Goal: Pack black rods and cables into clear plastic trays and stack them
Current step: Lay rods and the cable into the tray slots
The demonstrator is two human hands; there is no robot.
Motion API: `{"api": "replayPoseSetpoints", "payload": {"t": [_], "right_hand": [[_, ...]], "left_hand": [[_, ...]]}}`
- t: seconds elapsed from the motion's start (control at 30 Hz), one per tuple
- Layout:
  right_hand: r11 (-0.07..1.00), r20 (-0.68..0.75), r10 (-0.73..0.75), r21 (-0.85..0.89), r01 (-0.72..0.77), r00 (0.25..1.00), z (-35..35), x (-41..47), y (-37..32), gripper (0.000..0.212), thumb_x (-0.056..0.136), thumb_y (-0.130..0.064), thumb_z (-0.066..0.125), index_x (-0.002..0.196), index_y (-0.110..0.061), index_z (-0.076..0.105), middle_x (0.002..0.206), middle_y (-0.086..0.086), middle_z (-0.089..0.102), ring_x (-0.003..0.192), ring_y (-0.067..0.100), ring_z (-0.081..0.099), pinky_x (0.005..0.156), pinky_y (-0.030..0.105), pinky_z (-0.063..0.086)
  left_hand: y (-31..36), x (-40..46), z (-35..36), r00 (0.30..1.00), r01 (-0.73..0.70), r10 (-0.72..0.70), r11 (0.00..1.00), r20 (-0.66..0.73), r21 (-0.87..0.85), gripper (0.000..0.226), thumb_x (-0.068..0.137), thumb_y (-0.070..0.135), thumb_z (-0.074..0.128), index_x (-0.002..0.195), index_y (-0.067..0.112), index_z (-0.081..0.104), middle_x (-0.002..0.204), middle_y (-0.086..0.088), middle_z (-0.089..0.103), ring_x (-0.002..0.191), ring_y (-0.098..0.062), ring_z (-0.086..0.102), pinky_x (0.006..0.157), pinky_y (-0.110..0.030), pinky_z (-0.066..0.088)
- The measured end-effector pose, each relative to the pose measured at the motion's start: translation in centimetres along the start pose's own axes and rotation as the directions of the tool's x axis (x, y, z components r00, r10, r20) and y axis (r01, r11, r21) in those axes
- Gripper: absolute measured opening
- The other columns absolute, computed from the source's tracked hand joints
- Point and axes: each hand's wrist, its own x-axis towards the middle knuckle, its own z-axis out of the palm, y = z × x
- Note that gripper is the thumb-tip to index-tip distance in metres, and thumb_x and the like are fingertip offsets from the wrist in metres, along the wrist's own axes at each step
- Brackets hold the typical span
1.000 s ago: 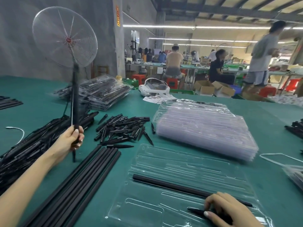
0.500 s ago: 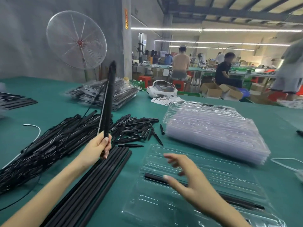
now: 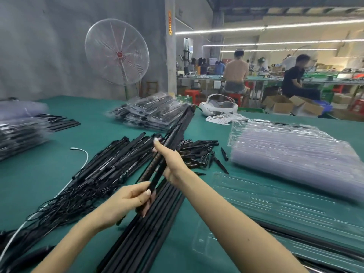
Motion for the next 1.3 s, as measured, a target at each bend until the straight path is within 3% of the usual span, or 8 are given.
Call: {"api": "replayPoseSetpoints", "payload": {"t": [0.1,0.3,0.5,0.63,0.9,1.07,1.2,1.3], "right_hand": [[0.964,-0.056,0.044,0.264,-0.028,0.997,1.4,0.6,0.5,0.027,0.095,-0.04,0.052,0.105,-0.014,0.053,0.104,0.007,0.068,0.099,0.02,0.062,0.086,0.039,0.049],[0.935,-0.132,0.085,0.352,-0.034,0.988,2.3,-0.4,0.9,0.028,0.095,-0.042,0.052,0.1,-0.015,0.049,0.067,0.0,0.065,0.08,0.018,0.061,0.079,0.038,0.049],[0.946,-0.175,-0.003,0.32,0.06,0.985,0.6,-1.0,0.9,0.031,0.096,-0.033,0.053,0.082,-0.005,0.05,0.057,0.008,0.049,0.054,0.021,0.049,0.051,0.024,0.05],[0.929,-0.165,0.031,0.368,0.032,0.986,0.3,-1.1,1.0,0.032,0.096,-0.036,0.053,0.088,-0.005,0.05,0.055,0.006,0.05,0.051,0.02,0.05,0.058,0.031,0.049],[0.91,-0.211,-0.015,0.402,0.101,0.977,-1.6,-1.5,0.7,0.034,0.095,-0.038,0.054,0.079,-0.009,0.049,0.049,-0.001,0.038,0.041,0.014,0.039,0.047,0.023,0.043],[0.79,-0.047,0.139,0.608,-0.082,0.989,-0.2,-2.6,0.6,0.039,0.096,-0.04,0.052,0.072,-0.01,0.045,0.038,-0.005,0.029,0.028,0.008,0.027,0.035,0.013,0.03],[0.801,0.038,0.166,0.578,-0.157,0.985,0.5,-3.6,0.0,0.039,0.097,-0.038,0.05,0.072,-0.009,0.043,0.036,-0.006,0.024,0.025,0.006,0.022,0.028,0.013,0.022],[0.815,0.101,0.134,0.555,-0.167,0.986,-0.4,-4.2,-2.0,0.039,0.097,-0.038,0.049,0.071,-0.009,0.044,0.037,-0.007,0.024,0.026,0.004,0.022,0.027,0.014,0.02]], "left_hand": [[-0.5,-0.8,-1.2,0.944,0.013,0.018,0.996,-0.33,0.09,0.042,0.096,0.037,0.047,0.074,0.011,0.07,0.064,-0.005,0.064,0.054,-0.007,0.05,0.05,-0.021,0.038],[-3.6,-0.2,-5.3,0.519,0.283,-0.048,0.952,-0.853,0.118,0.008,0.088,0.023,0.065,0.081,0.026,0.064,0.071,0.004,0.06,0.07,-0.018,0.057,0.06,-0.027,0.038],[-5.3,0.5,-5.3,0.827,0.478,-0.203,0.744,-0.524,0.467,0.043,0.07,0.049,0.078,0.102,0.029,0.056,0.097,0.002,0.054,0.088,-0.014,0.055,0.072,-0.031,0.045],[-6.4,1.0,-3.8,0.855,0.499,-0.071,0.384,-0.514,0.777,0.042,0.083,0.048,0.062,0.115,0.026,0.045,0.111,0.002,0.047,0.098,-0.018,0.055,0.071,-0.029,0.045],[-7.5,0.1,-8.6,0.764,0.504,0.015,0.612,-0.645,0.61,0.008,0.096,0.013,0.043,0.102,0.008,0.046,0.107,-0.018,0.057,0.09,-0.037,0.057,0.079,-0.044,0.045],[-7.5,-0.9,-8.3,0.913,0.329,-0.025,0.635,-0.407,0.699,0.038,0.091,0.04,0.057,0.123,0.026,0.041,0.112,0.008,0.054,0.097,-0.018,0.06,0.087,-0.035,0.046],[-7.5,-1.9,-8.7,0.95,0.275,0.014,0.437,-0.312,0.856,0.042,0.094,0.042,0.051,0.132,0.032,0.036,0.091,0.012,0.061,0.066,-0.008,0.054,0.066,-0.023,0.034],[-8.3,-2.4,-9.9,0.942,0.316,0.027,0.259,-0.334,0.913,0.042,0.098,0.031,0.045,0.138,0.032,0.032,0.129,0.015,0.056,0.105,-0.005,0.057,0.084,-0.023,0.032]]}}
